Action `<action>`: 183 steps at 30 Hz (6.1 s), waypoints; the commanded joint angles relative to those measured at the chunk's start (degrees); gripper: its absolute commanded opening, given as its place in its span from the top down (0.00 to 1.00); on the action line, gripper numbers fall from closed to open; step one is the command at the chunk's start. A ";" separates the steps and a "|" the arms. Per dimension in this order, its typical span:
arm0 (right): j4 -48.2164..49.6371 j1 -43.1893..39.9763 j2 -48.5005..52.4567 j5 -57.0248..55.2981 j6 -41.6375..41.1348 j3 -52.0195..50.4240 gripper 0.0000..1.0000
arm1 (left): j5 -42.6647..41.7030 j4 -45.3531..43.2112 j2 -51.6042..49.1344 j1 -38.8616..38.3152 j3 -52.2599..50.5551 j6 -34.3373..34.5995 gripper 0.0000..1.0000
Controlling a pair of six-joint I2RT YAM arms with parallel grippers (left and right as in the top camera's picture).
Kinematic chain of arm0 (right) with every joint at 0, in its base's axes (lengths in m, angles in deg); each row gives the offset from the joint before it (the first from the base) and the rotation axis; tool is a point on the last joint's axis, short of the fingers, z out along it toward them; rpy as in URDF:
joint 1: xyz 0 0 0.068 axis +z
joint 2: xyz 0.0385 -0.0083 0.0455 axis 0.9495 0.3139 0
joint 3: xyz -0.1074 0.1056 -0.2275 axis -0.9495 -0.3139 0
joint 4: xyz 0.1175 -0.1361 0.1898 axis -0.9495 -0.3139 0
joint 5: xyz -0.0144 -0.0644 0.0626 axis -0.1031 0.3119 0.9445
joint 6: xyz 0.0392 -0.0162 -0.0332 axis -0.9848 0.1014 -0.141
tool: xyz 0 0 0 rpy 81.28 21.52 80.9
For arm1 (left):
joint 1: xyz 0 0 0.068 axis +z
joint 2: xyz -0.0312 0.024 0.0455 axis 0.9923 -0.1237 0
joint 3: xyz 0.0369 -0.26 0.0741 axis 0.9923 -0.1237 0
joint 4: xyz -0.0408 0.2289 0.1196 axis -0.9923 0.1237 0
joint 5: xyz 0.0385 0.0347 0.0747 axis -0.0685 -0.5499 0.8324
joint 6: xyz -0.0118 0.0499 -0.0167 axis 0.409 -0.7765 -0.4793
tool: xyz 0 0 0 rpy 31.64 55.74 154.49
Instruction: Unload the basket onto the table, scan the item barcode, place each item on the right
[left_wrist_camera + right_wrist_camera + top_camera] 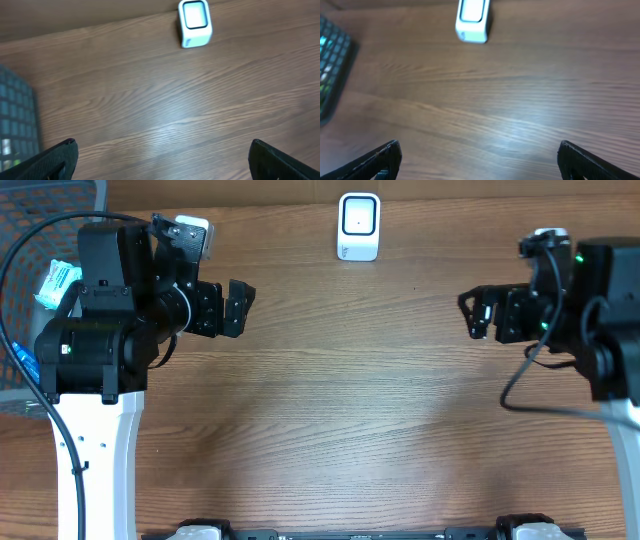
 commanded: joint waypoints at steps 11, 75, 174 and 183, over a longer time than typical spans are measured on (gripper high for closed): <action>-1.62 -0.22 2.73 5.55 0.04 1.46 0.00 | 16.13 -0.28 -4.79 12.48 15.98 13.49 0.03; -6.14 -0.22 2.73 5.38 0.00 1.46 0.00 | 15.74 22.16 -46.49 38.29 46.03 18.29 0.96; -9.49 -0.22 2.73 5.35 0.04 1.46 0.00 | 10.25 9.94 -34.64 47.36 27.06 15.30 0.07; -9.53 -0.22 2.73 5.33 0.07 1.46 0.00 | 18.78 14.21 -44.35 47.21 27.02 18.56 0.08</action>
